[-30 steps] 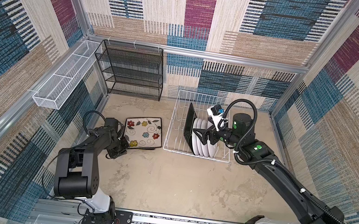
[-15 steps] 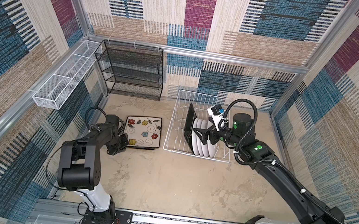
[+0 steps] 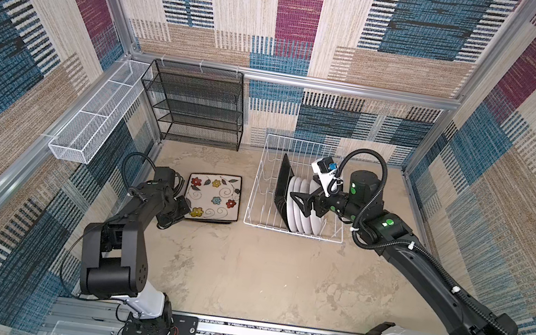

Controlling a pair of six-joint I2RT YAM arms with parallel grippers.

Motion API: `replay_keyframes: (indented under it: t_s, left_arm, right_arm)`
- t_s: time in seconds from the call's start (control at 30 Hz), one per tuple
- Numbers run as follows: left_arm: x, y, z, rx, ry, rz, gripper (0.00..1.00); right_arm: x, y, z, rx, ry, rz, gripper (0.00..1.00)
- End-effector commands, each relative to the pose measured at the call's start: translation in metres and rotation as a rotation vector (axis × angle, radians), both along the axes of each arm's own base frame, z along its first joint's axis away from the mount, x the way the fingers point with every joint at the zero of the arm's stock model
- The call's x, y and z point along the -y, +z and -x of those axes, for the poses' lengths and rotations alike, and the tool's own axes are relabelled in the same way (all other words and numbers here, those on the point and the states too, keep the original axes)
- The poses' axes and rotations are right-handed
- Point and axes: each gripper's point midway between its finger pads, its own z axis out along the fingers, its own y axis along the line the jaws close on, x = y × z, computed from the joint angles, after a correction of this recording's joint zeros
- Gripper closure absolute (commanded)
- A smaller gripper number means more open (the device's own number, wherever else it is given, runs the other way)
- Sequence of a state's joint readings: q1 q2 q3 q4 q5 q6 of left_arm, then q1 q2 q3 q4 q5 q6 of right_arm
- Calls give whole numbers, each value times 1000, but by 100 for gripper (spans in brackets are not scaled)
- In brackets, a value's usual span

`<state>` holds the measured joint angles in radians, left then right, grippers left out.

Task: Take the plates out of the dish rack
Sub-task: 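Move the left gripper back toward the dish rack, then grasp the top edge of the next square plate in the rack with the left gripper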

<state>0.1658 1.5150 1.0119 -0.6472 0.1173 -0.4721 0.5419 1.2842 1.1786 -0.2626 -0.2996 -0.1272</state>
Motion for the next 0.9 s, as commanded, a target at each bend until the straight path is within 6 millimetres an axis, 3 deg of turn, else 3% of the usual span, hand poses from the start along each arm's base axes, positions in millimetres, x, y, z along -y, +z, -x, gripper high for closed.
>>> replay_keyframes:
  t_s: [0.0,0.13,0.3,0.43,0.63,0.87]
  left_arm:
    - [15,34,-6,109,-50,56,100]
    - [37,93,-13,284,-141,89,100]
    - [67,156,-13,405,-270,112,83]
    - [104,189,-15,464,-387,181,69]
    - [160,215,-22,488,-517,259,45]
    - [218,218,-34,463,-629,279,31]
  right_arm:
    - [5,4,-4,9,-44,-15,0]
    - [16,9,-12,22,-135,-33,0]
    - [27,15,-17,29,-213,-55,0]
    - [32,13,-17,8,-246,-55,0]
    - [36,9,-13,-10,-263,-65,0]
    - [44,-3,-9,-36,-291,-48,0]
